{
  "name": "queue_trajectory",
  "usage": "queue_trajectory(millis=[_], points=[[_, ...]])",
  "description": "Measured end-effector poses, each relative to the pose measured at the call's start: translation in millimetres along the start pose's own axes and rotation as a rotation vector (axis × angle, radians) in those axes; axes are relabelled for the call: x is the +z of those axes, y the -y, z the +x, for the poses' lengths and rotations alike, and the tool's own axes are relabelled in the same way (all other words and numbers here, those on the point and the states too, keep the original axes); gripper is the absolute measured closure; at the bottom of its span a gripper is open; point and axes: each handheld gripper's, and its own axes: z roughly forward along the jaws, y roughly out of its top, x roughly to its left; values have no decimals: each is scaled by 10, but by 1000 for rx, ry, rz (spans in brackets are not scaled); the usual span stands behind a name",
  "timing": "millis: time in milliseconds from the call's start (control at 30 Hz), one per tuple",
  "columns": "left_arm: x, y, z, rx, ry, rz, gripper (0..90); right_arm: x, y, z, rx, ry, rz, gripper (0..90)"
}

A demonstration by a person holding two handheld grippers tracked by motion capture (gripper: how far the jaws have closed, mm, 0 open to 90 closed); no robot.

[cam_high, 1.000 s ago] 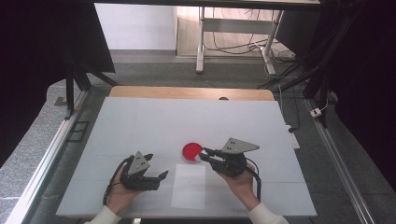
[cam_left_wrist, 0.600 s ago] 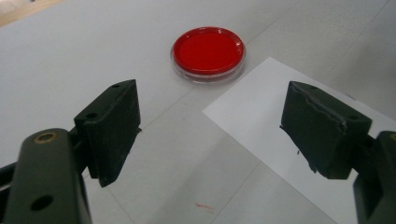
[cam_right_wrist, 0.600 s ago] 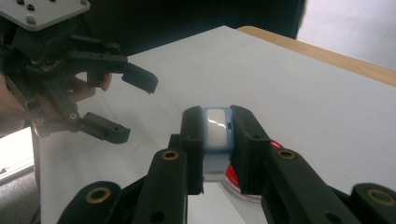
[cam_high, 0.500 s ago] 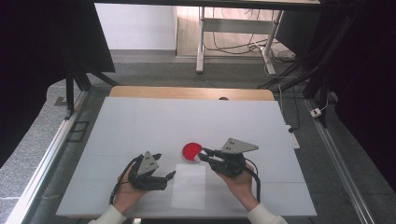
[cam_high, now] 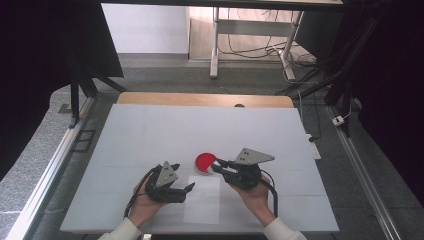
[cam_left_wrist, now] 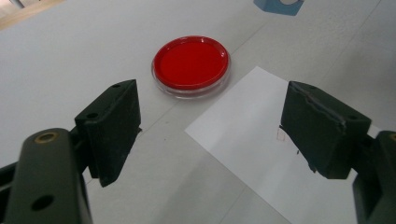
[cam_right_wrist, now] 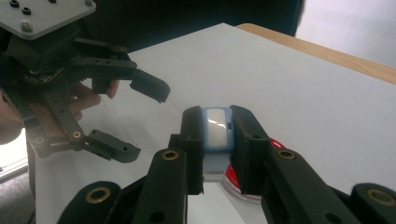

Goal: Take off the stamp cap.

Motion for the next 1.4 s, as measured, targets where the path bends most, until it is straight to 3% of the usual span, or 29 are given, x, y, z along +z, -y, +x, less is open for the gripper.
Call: queue_trajectory(millis=[900,1400], points=[[194,-172,-150,37,23,-6,209,53,13,8,15,5,16,748],[321,-259,-226,48,28,-4,225,84,26,4,46,11,16,748]])
